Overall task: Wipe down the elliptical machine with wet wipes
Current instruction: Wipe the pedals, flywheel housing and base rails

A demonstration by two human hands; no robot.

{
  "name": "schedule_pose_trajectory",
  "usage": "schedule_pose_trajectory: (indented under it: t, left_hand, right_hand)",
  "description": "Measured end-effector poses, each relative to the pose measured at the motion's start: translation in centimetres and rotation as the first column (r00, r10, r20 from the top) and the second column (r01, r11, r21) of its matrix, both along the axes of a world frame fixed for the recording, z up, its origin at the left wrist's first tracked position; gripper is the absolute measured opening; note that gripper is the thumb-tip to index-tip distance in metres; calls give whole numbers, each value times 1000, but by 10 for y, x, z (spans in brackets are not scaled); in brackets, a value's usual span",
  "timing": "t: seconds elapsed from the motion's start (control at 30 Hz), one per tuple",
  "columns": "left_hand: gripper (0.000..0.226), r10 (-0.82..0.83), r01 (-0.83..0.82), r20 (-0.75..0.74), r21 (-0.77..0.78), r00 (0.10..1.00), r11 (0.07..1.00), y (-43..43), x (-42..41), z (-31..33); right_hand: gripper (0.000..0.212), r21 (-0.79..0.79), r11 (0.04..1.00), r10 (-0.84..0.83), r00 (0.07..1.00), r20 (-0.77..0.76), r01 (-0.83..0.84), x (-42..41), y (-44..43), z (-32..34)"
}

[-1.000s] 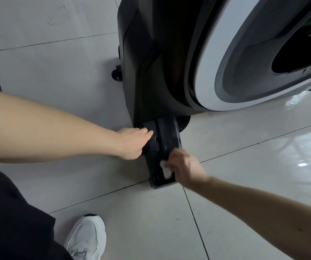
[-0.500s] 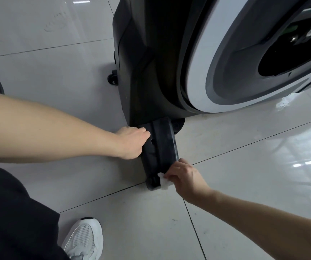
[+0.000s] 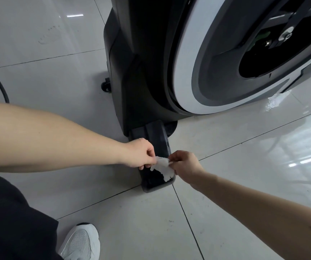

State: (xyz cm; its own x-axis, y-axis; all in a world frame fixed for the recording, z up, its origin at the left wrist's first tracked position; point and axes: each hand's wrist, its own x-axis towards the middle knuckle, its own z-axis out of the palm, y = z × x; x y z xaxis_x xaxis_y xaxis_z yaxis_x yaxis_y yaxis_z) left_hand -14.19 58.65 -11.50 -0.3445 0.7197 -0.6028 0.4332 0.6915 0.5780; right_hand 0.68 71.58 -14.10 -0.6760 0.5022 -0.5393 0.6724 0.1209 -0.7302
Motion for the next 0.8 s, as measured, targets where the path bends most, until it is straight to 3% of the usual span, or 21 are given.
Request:
schedule_pose_trajectory:
  t: [0.2,0.37,0.47,0.6,0.8]
  left_hand:
    - [24,-34,25,-94,-86,995,996,-3,-3,-5]
    - [33,-177,145,-210,-159,962,977,-5,-2,-2]
    - [36,-214,169,-307,-167,927,971,-7,-3,-1]
    - [34,-203,176,-466,-101,861,979,-2,-3,2]
    - [46,-257,248,-556,-93,790,964,-3,-12,-4]
  right_hand:
    - [15,287,958,-41,997,63,21,-6,8,-11]
    - [22,385,915,118,993,32,-121,1,-8,-14]
    - [43,442,852,263,959,101,-280,-7,-8,-8]
    - [58,338,827,406,893,195,-450,-28,-18,-9]
    - [76,257,924,286,958,30,-284,-28,-32,-20]
